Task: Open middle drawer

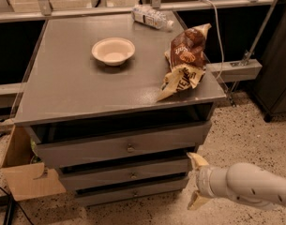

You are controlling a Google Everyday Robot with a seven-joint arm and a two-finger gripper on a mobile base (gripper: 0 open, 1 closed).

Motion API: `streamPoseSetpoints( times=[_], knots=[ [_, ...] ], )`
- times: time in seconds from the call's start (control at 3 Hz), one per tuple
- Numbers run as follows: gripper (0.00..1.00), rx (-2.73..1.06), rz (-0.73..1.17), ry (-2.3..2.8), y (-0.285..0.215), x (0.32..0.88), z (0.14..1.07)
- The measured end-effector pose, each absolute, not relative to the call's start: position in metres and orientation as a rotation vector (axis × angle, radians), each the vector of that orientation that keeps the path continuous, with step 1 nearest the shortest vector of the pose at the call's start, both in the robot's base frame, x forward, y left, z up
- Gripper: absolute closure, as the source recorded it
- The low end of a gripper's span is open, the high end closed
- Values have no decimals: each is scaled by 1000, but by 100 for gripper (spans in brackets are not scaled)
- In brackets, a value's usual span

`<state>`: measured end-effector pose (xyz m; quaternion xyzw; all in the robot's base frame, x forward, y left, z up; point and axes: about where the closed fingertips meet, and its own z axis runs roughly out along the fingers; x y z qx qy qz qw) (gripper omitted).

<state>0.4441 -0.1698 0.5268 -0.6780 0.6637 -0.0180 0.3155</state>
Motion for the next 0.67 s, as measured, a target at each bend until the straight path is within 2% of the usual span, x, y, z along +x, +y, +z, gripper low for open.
streamPoseSetpoints(
  times=[0.67],
  knots=[
    [0,-1808,135,1829,-181,448,484]
  ],
)
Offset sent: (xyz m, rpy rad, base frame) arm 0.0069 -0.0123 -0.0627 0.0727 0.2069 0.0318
